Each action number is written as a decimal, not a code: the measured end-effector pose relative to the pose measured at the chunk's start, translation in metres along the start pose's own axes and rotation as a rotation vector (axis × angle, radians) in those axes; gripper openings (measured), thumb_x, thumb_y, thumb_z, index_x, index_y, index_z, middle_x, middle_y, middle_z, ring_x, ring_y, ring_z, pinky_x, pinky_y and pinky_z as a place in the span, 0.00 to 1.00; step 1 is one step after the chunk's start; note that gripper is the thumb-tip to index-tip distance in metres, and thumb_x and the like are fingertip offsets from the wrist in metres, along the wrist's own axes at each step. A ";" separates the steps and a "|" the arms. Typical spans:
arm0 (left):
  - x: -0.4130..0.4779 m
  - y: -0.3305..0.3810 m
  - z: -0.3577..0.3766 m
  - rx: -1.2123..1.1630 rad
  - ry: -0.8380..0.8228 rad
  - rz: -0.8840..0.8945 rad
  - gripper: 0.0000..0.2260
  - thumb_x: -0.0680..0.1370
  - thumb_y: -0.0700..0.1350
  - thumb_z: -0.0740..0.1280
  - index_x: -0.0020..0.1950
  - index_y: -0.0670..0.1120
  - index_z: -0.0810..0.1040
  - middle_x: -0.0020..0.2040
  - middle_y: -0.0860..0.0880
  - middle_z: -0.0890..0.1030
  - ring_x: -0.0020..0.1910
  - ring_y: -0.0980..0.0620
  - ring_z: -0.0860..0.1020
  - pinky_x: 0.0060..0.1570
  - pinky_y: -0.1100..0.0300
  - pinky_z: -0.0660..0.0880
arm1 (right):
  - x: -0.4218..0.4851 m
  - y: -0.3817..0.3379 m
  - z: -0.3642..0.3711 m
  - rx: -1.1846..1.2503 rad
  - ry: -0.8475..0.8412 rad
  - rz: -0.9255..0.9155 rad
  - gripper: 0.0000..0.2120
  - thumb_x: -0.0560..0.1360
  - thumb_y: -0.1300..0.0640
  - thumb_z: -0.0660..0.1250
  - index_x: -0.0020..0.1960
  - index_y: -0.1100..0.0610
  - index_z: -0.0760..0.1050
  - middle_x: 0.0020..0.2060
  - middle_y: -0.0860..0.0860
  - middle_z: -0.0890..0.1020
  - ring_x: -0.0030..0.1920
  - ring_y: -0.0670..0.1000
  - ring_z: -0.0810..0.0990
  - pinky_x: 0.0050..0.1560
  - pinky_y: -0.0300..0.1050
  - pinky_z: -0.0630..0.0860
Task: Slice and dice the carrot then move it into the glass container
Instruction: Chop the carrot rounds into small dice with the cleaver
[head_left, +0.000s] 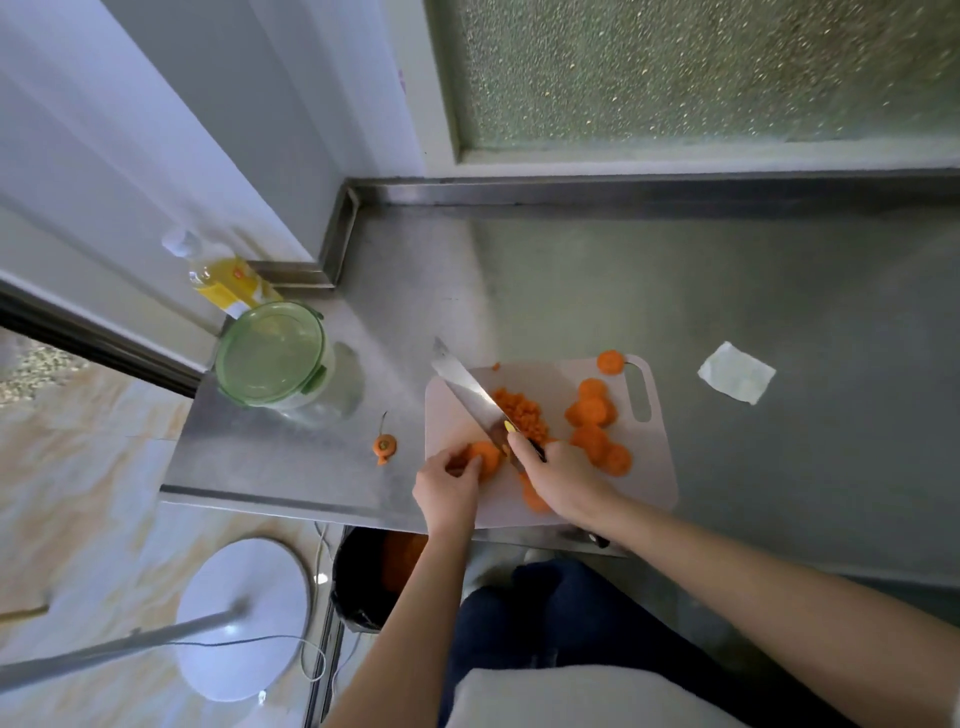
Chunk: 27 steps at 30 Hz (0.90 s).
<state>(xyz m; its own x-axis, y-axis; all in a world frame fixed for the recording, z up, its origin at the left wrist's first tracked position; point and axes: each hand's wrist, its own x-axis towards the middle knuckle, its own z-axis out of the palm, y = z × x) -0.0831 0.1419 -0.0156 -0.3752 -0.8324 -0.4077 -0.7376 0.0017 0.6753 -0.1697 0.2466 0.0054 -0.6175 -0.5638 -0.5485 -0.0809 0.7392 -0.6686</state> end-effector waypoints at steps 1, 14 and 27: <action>0.000 0.001 0.000 -0.011 0.010 -0.015 0.10 0.73 0.44 0.71 0.54 0.46 0.82 0.51 0.48 0.83 0.48 0.53 0.78 0.53 0.61 0.72 | -0.001 -0.001 -0.002 0.023 -0.001 0.002 0.30 0.79 0.36 0.49 0.29 0.56 0.68 0.28 0.53 0.74 0.34 0.53 0.74 0.36 0.43 0.68; -0.002 0.002 -0.002 -0.062 0.017 -0.050 0.11 0.74 0.43 0.71 0.55 0.45 0.82 0.53 0.48 0.83 0.53 0.51 0.78 0.52 0.64 0.69 | -0.015 -0.006 0.000 -0.170 0.013 -0.026 0.29 0.82 0.43 0.46 0.56 0.63 0.77 0.48 0.61 0.81 0.51 0.59 0.79 0.40 0.40 0.65; 0.007 0.000 -0.007 -0.086 -0.061 -0.080 0.11 0.73 0.43 0.72 0.55 0.44 0.82 0.52 0.48 0.83 0.46 0.55 0.76 0.47 0.67 0.69 | -0.013 -0.019 0.019 -0.221 0.137 0.079 0.32 0.82 0.44 0.46 0.49 0.68 0.77 0.45 0.63 0.82 0.49 0.61 0.81 0.41 0.43 0.70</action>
<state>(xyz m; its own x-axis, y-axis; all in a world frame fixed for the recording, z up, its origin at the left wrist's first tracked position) -0.0820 0.1318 -0.0138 -0.3528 -0.7927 -0.4971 -0.7164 -0.1130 0.6885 -0.1453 0.2324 0.0155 -0.7276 -0.4569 -0.5117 -0.1877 0.8500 -0.4921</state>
